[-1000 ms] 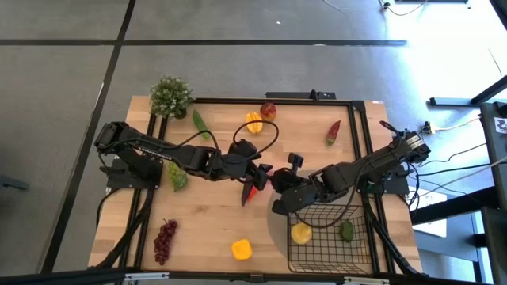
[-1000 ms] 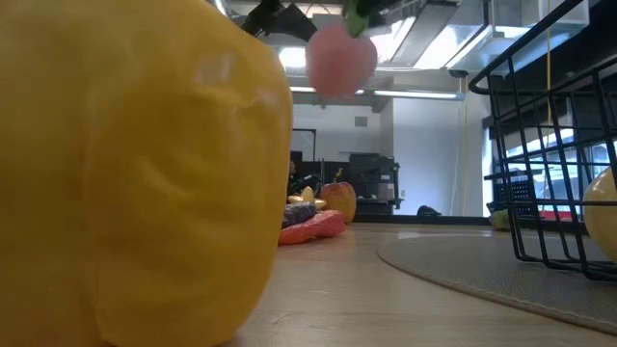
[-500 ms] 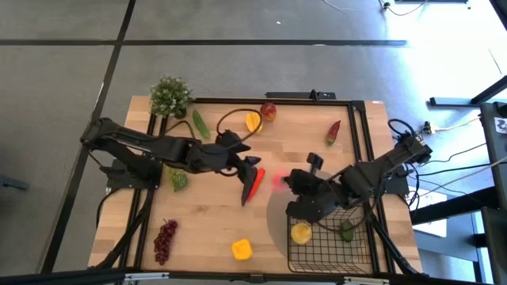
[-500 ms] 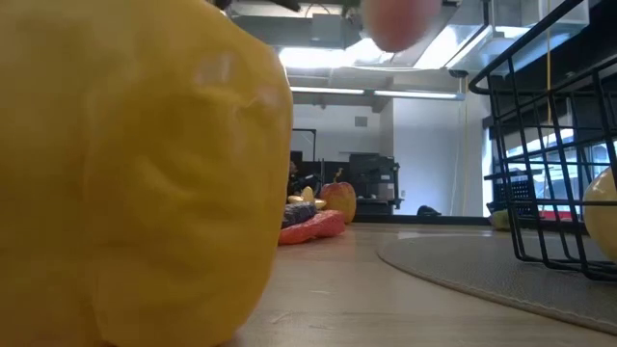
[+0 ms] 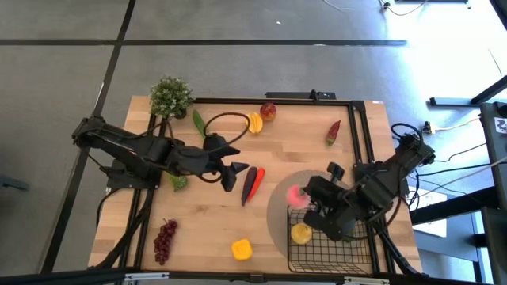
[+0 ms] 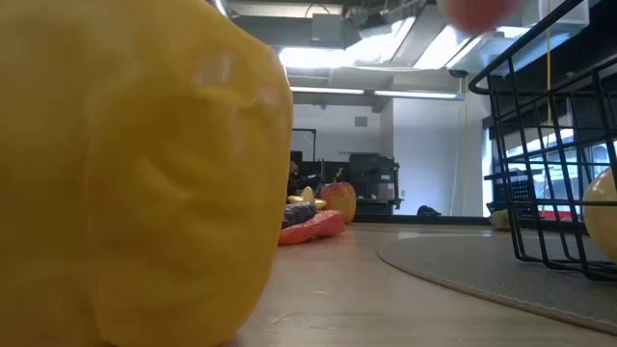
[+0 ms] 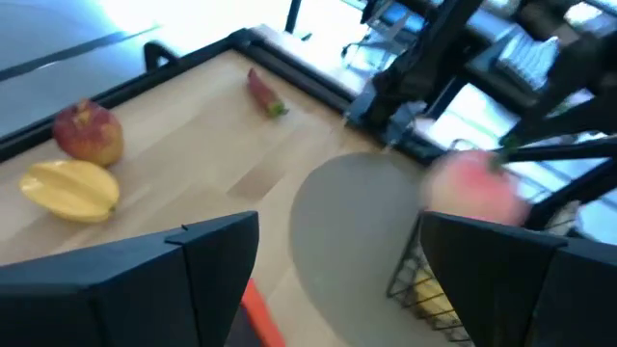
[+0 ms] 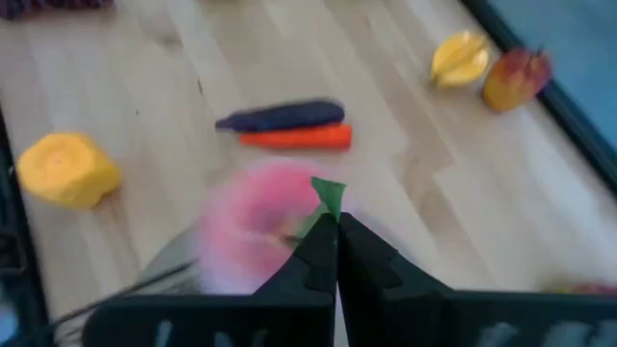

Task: Build produce basket
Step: Put the pink peach into the wire basket

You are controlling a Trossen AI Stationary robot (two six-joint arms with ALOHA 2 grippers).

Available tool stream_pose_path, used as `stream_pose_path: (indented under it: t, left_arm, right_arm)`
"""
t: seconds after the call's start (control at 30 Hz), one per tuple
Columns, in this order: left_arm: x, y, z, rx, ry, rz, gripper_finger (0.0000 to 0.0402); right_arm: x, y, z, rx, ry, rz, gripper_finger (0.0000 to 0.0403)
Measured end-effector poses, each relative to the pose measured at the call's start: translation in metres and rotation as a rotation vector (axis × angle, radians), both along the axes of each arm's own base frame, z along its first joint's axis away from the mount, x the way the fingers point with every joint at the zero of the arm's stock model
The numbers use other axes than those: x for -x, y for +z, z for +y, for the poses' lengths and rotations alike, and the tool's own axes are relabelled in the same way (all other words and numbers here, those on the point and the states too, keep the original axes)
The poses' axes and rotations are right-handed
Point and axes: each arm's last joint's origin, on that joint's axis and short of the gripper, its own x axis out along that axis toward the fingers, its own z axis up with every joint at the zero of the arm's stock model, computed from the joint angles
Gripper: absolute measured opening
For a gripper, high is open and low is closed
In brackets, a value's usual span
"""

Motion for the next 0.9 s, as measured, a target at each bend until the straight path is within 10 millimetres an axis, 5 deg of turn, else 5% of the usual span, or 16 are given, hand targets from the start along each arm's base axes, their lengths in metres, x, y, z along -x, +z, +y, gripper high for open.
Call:
stream_pose_path:
  t: [0.73, 0.9]
  left_arm:
    - [0.015, 0.000, -0.042, -0.040, -0.174, 0.010, 0.0275]
    - [0.016, 0.000, -0.045, -0.021, -0.181, 0.004, 0.0275]
  right_arm:
    - [0.057, -0.007, 0.049, -0.234, -0.066, 0.082, 0.0000]
    - [0.066, -0.022, 0.058, -0.251, -0.108, 0.134, 0.0000]
